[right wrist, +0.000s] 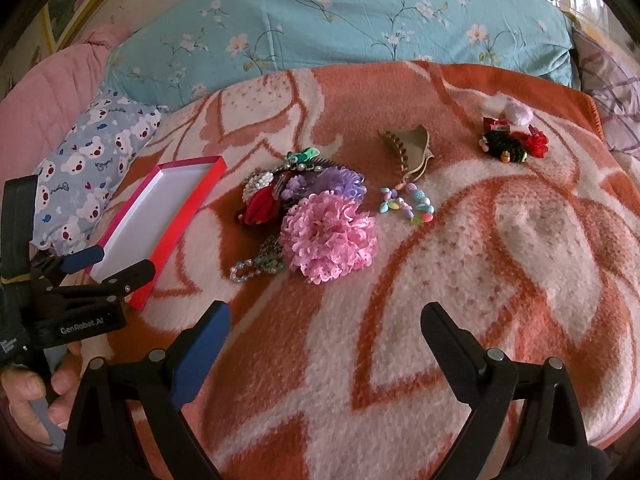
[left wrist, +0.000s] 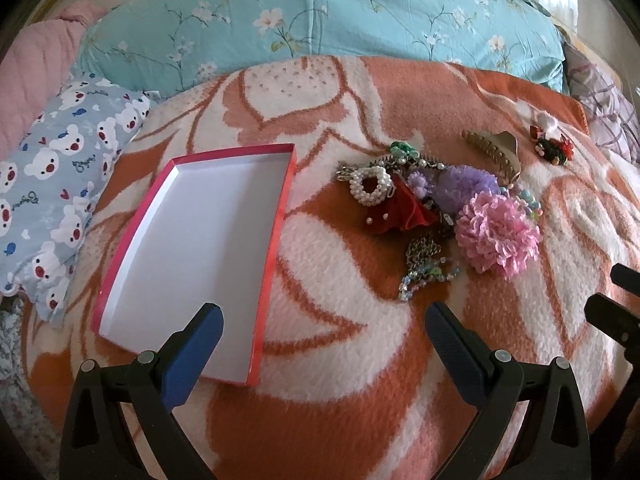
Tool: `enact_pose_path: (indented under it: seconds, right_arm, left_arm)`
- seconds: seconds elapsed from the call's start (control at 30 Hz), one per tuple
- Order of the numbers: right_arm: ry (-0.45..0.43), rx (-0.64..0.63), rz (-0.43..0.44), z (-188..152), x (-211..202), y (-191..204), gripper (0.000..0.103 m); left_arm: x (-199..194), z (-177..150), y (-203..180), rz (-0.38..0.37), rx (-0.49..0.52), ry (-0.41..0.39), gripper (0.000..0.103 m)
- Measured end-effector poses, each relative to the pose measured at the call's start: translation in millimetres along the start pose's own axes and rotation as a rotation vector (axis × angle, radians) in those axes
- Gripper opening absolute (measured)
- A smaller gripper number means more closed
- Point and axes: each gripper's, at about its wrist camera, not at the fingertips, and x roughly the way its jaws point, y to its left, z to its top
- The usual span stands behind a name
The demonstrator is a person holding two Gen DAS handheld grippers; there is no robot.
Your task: Organize jewelry
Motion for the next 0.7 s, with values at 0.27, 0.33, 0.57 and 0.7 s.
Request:
enact_pose_path:
  seconds: [0.27,0.33,0.57,0.7]
  right_arm:
    - [0.016,0.039,0.028,11,23,-11,0.085]
    - [0.016,0.043,0.033,14,28,-13,0.083]
    - [0.037,0.075,0.053,27,59,-23,0.068]
    - [0.066,0.089,0.057,34,83,-28,0.055]
  left_arm:
    - [26,21,8,-0.048,-0.036,0.020,0.101]
    - [32,27,10,-0.067,-0.050,0.022,0.101]
    - [70,53,7,-0.155,-0.055,0.034,0.097]
    - [99,66,4,-0.204,-0.049,0.066,0.081]
